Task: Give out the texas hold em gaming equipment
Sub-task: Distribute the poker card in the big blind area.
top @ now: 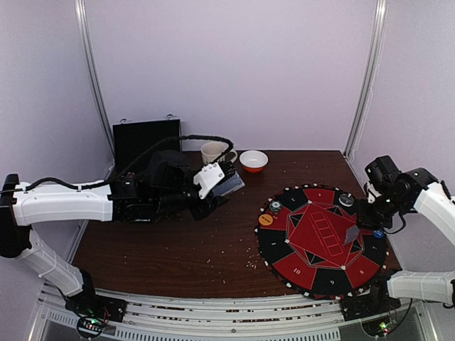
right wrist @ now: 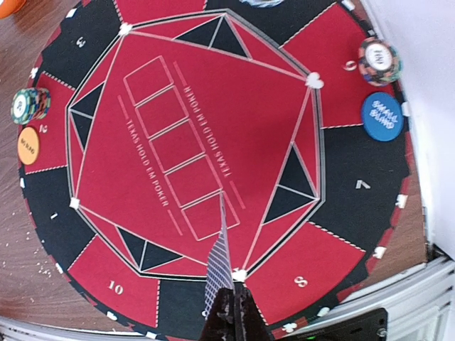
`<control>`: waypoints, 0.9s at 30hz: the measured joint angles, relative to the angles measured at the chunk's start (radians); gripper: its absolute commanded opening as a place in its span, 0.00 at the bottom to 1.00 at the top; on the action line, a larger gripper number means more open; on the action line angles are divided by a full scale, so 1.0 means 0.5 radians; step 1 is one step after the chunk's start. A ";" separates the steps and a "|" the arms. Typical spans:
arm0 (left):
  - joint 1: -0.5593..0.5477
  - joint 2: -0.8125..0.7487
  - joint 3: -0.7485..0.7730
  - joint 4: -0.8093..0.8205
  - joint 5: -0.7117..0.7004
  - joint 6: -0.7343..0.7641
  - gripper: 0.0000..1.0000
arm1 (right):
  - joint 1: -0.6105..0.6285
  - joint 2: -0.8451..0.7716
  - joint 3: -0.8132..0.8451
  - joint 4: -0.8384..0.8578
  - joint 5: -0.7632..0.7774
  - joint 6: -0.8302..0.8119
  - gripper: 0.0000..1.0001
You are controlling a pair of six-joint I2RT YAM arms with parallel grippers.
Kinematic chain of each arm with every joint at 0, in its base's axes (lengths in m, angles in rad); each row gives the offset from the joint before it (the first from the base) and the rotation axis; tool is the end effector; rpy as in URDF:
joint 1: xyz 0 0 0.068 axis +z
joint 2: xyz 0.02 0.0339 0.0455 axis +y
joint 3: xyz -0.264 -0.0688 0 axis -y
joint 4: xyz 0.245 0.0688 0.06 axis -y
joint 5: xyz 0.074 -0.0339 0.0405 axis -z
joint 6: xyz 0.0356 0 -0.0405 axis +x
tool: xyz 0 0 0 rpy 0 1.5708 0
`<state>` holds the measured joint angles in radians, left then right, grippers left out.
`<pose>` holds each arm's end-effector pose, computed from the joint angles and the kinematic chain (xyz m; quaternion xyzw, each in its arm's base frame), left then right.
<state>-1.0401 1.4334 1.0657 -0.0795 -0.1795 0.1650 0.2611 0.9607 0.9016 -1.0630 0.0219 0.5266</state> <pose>0.1737 -0.2834 0.2958 0.4384 0.7215 -0.1561 0.5127 0.1590 0.0417 0.2766 0.1315 0.9660 0.0755 0.2095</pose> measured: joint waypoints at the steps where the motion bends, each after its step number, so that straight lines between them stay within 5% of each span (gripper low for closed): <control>1: 0.000 0.003 0.000 0.001 0.000 0.001 0.49 | 0.000 0.010 0.035 -0.032 0.037 0.005 0.00; 27: 0.000 0.085 0.000 -0.011 0.002 0.002 0.50 | 0.000 0.156 0.118 -0.175 0.308 0.053 0.00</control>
<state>-1.0401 1.4757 1.0657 -0.0853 -0.1783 0.1661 0.2611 1.0389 0.9607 -1.1503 0.1761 0.5529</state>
